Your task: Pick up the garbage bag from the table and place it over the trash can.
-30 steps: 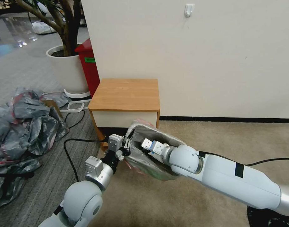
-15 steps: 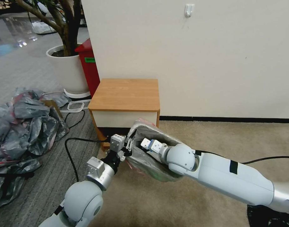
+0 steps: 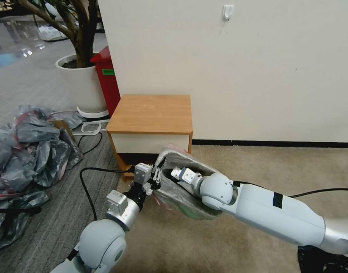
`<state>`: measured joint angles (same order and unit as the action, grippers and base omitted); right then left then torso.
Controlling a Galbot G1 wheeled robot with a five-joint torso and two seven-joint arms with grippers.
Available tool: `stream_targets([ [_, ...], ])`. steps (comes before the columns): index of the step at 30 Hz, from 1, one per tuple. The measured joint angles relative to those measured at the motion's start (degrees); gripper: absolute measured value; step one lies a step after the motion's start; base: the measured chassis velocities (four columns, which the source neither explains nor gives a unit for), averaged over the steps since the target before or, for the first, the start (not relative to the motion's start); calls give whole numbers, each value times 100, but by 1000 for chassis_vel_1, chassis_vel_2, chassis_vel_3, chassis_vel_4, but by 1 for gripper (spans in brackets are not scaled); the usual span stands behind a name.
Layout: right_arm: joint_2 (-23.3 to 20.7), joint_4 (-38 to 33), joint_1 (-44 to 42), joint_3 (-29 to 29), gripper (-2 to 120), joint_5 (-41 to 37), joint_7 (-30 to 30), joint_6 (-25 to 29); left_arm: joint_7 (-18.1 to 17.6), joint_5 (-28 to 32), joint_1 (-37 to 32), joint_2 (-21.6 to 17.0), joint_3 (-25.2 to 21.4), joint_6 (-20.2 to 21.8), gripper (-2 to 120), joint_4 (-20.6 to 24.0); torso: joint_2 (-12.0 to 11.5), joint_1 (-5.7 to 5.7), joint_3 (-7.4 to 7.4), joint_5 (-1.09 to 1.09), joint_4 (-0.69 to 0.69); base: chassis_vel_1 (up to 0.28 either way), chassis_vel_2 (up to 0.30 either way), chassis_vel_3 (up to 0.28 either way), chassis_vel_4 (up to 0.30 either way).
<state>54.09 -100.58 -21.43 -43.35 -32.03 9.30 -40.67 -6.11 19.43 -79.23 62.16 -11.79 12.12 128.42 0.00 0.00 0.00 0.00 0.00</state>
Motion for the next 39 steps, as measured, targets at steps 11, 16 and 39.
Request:
stream_targets([
  [11,52,119,27,-51,0,-1,41,0,-50,63,-44,35,71,66,9,37,0,0,0,0,0,0,0,0,0],
  [16,71,162,39,-54,0,-2,41,1,-51,63,-23,28,94,68,9,55,0,0,0,0,0,0,0,0,0],
  [39,-136,-348,33,36,3,-591,244,4,-148,217,32,105,-23,71,8,-256,0,0,0,0,0,0,0,0,0],
])
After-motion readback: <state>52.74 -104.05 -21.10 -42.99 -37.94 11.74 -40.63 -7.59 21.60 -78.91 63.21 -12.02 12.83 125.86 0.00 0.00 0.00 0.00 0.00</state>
